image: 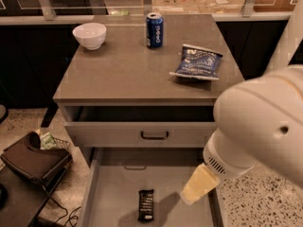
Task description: Pick rxbar chocolate from middle drawer and place on counter
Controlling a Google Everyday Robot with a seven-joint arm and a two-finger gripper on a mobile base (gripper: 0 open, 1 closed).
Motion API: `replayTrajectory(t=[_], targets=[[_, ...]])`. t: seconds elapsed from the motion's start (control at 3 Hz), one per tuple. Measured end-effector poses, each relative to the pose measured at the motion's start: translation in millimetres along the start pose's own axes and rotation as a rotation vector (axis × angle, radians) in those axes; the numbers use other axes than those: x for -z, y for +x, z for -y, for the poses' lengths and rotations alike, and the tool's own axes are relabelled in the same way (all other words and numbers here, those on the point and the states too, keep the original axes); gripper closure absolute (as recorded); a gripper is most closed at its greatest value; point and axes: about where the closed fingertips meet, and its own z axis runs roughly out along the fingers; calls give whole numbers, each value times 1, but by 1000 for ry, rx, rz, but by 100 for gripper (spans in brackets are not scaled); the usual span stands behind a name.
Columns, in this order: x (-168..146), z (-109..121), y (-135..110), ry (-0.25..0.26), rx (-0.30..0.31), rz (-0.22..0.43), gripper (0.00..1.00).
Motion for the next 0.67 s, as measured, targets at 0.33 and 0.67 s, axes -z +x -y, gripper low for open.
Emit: replayTrajectory(t=[0.33, 0.67], targets=[[-26, -8, -5, 11, -153, 40, 0], [-26, -8, -7, 8, -231, 47, 0]])
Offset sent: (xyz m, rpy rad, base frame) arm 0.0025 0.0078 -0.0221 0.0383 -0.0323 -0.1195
